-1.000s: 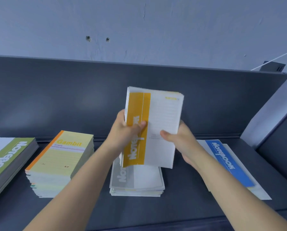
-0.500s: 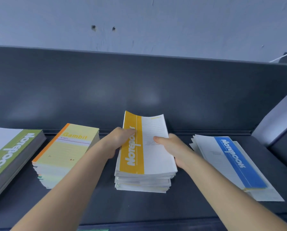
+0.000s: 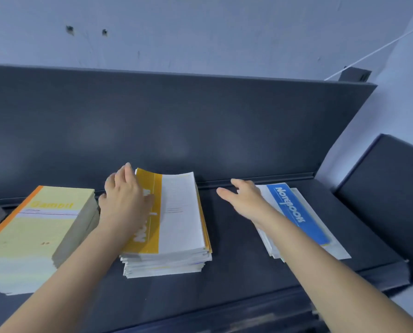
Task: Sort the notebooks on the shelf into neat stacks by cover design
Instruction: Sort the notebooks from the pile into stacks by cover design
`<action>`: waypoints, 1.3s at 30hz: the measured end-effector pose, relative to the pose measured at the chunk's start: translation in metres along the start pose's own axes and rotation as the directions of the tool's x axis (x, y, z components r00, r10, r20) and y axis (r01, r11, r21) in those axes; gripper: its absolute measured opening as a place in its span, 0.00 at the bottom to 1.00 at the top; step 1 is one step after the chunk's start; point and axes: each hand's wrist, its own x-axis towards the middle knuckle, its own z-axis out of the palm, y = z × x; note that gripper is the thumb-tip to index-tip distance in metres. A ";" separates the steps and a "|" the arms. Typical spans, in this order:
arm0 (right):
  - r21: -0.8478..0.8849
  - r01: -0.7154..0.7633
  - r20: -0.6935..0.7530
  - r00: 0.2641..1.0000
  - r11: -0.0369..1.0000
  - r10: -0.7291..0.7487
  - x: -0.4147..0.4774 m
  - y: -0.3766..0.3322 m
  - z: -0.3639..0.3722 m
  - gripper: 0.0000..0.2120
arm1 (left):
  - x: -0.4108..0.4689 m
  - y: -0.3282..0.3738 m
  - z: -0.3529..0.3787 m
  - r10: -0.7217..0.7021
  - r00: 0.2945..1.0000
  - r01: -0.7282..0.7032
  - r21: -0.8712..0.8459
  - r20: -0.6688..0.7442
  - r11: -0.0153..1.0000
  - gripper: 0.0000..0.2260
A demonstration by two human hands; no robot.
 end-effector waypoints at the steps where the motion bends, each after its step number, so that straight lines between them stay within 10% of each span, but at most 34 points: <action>1: -0.064 -0.017 -0.058 0.998 0.998 0.013 -0.001 0.010 -0.018 0.31 | -0.008 0.012 -0.002 0.131 0.987 -0.130 0.020 -0.089 0.991 0.32; 6: -0.187 -0.280 -0.272 0.936 0.942 0.224 -0.008 0.090 -0.084 0.25 | -0.044 0.094 0.026 0.473 0.869 -0.433 -0.240 0.143 0.869 0.17; 12: -0.115 -0.501 -0.210 0.856 0.858 0.472 -0.030 0.168 -0.103 0.41 | -0.059 0.151 0.099 0.305 0.712 -0.131 -0.307 0.633 0.943 0.18; 19: 0.179 -0.486 -0.046 0.865 0.856 0.500 -0.017 0.177 -0.119 0.37 | -0.046 0.171 0.136 0.219 0.723 0.152 -0.459 0.655 0.875 0.12; 32: 0.353 -0.462 0.196 0.887 0.813 0.419 0.009 0.181 -0.125 0.38 | -0.035 0.171 0.143 0.217 0.645 0.133 -0.388 0.733 0.912 0.13; 39: 0.285 -0.407 0.227 0.908 0.868 0.352 0.034 0.189 -0.130 0.56 | -0.036 0.169 0.146 0.210 0.658 0.139 -0.391 0.723 0.910 0.14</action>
